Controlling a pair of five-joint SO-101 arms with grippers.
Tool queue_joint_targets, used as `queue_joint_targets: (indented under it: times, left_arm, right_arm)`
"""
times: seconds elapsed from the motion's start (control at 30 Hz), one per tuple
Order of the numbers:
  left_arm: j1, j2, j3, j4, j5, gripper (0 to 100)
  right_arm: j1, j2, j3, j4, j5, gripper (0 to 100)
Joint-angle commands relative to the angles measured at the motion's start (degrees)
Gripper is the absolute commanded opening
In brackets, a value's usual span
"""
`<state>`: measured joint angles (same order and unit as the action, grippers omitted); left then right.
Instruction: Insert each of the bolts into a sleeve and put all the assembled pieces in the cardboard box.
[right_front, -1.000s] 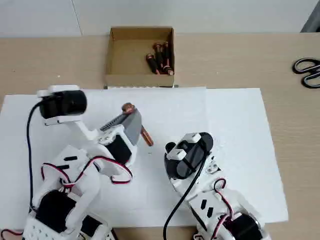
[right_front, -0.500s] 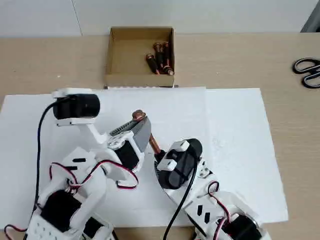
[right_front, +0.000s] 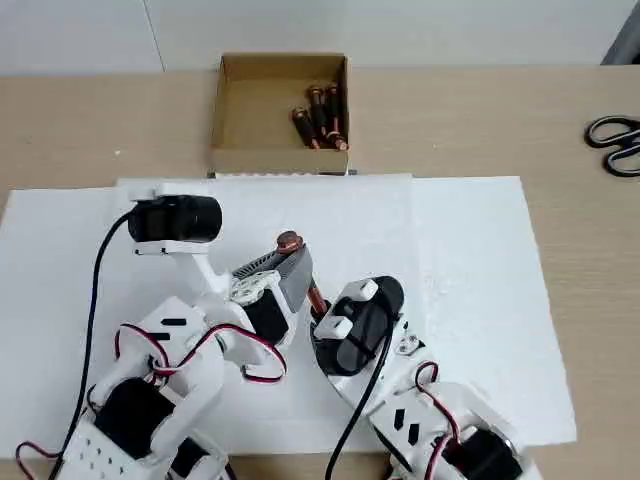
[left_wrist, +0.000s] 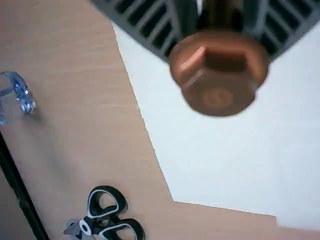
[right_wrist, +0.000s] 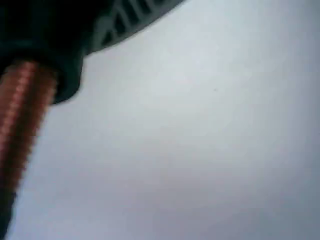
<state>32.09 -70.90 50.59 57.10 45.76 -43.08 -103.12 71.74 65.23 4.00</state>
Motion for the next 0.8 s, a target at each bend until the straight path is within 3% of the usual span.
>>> queue_joint_targets:
  times: [0.0,0.4,0.77]
  left_arm:
    - [1.67,-0.35,-1.01,2.02,0.35,0]
    - [10.55,0.09,-4.44,12.22,-5.45,0]
    - [11.16,-0.35,5.32,9.85,-9.58,0]
  right_arm:
    - [-0.31,-0.75,-3.78,-1.45,0.53,0.4]
    - [3.12,-0.84,-3.78,-1.63,0.53,0.4]
    - [3.12,-0.84,-3.87,-1.71,0.53,0.4]
